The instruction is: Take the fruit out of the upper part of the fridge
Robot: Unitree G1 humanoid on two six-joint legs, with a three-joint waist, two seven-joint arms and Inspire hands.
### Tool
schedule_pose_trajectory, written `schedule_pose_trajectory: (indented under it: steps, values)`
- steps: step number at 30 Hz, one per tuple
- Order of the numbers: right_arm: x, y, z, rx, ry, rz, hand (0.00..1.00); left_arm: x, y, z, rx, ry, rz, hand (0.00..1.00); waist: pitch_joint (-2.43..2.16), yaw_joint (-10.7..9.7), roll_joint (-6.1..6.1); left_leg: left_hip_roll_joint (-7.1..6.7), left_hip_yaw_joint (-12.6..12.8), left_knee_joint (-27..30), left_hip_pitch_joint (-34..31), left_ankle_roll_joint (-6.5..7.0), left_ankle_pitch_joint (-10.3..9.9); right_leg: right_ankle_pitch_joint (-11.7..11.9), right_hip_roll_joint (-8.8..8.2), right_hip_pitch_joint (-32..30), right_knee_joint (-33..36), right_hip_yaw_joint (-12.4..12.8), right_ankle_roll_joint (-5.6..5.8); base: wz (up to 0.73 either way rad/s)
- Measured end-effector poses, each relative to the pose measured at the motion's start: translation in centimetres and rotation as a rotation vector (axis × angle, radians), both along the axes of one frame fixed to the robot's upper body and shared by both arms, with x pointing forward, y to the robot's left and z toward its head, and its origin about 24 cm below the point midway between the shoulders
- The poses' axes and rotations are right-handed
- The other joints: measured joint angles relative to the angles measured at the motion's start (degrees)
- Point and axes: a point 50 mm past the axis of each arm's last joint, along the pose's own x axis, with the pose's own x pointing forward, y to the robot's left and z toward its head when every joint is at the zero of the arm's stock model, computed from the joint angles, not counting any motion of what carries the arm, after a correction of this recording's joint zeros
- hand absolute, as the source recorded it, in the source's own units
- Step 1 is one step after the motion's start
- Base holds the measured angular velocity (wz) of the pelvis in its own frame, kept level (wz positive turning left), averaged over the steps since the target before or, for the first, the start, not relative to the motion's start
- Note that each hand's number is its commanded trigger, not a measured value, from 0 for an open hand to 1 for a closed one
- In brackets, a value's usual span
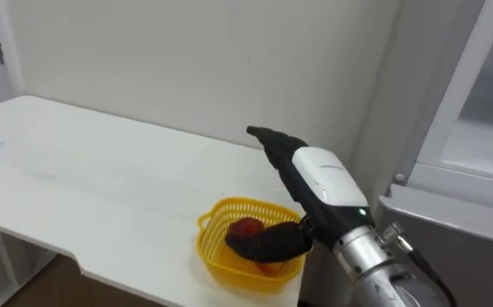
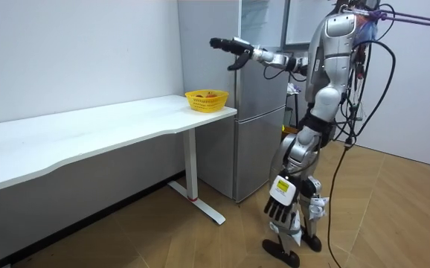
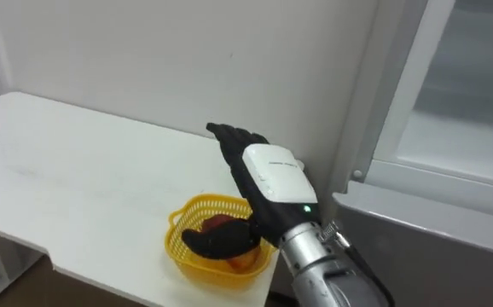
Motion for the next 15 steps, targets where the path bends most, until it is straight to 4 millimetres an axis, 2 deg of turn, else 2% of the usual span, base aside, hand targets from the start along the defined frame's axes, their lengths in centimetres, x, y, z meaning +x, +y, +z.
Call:
schedule_pose_trajectory:
  steps: [2,3,5,7,8,9,12,13,15]
  values:
    - [-0.6,-0.4,0.3,0.077,-0.006,0.010,0.00,-0.1,-0.3,-0.1,0.001,-0.004,0.003,0.00,0.22,-0.22,0.66,0.12,0.68,-0.30,0.35,0.03,-0.03,0.00,0.06,-0.23,0.52,1.45,0.00,-0.27]
    - [-0.8,-0.6,0.5,0.109,-0.017,0.008,0.00,0.0,-0.6,-0.2,-0.002,-0.010,0.003,0.00,0.24,-1.21,1.19,0.13,0.98,-0.40,0.44,0.06,-0.04,0.00,0.02,-0.46,0.67,2.12,0.00,-0.17]
    - [-0.9,-0.9,0.9,0.141,-0.040,-0.003,0.00,0.0,-0.8,-0.2,-0.001,-0.015,0.005,0.00,0.08,-2.78,1.93,0.09,1.16,-0.71,0.83,0.11,-0.02,0.04,0.02,-0.53,0.80,2.51,0.03,-0.11]
    - [-1.8,-1.9,1.3,0.210,-0.075,-0.029,0.00,-0.1,-0.9,-0.3,0.000,-0.019,0.022,0.00,-0.04,-3.75,2.56,0.31,2.59,-1.72,1.92,0.18,0.08,0.04,-0.22,-0.45,0.86,3.71,0.04,-0.22]
    - [-2.0,-2.0,1.4,0.229,-0.083,-0.030,0.00,-0.2,-0.9,-0.3,-0.001,-0.017,0.021,0.00,-0.02,-3.99,2.67,0.32,2.73,-1.94,2.17,0.17,0.08,0.05,-0.20,-0.37,0.90,4.00,0.04,-0.23]
    - [-2.4,-2.2,1.6,0.266,-0.098,-0.030,0.00,-0.3,-0.9,-0.3,-0.001,-0.015,0.022,0.00,-0.22,-4.72,2.92,0.36,2.93,-2.16,2.25,0.13,0.11,0.05,-0.16,-0.38,0.90,4.23,0.04,-0.19]
    - [-2.8,-2.9,2.0,0.348,-0.124,-0.030,0.00,-0.1,-1.1,-0.3,-0.008,-0.026,0.017,0.00,-0.19,-6.69,3.41,0.81,4.14,-2.59,2.73,-0.04,0.18,0.21,0.10,-0.53,0.58,5.09,-0.17,-0.18]
    - [-3.1,-3.3,2.1,0.371,-0.129,-0.041,0.00,-0.1,-1.2,-0.3,-0.014,-0.034,0.016,0.00,-0.29,-7.70,3.49,0.87,4.43,-2.87,2.87,-0.11,0.22,0.22,0.14,-0.54,0.57,5.39,-0.18,-0.16]
    - [-3.5,-3.8,2.2,0.425,-0.127,-0.046,0.00,-0.1,-1.6,-0.4,-0.024,-0.036,0.017,0.00,-0.57,-8.34,3.61,0.95,5.00,-3.25,3.09,-0.15,0.25,0.22,0.18,-0.63,0.56,5.76,-0.18,-0.13]
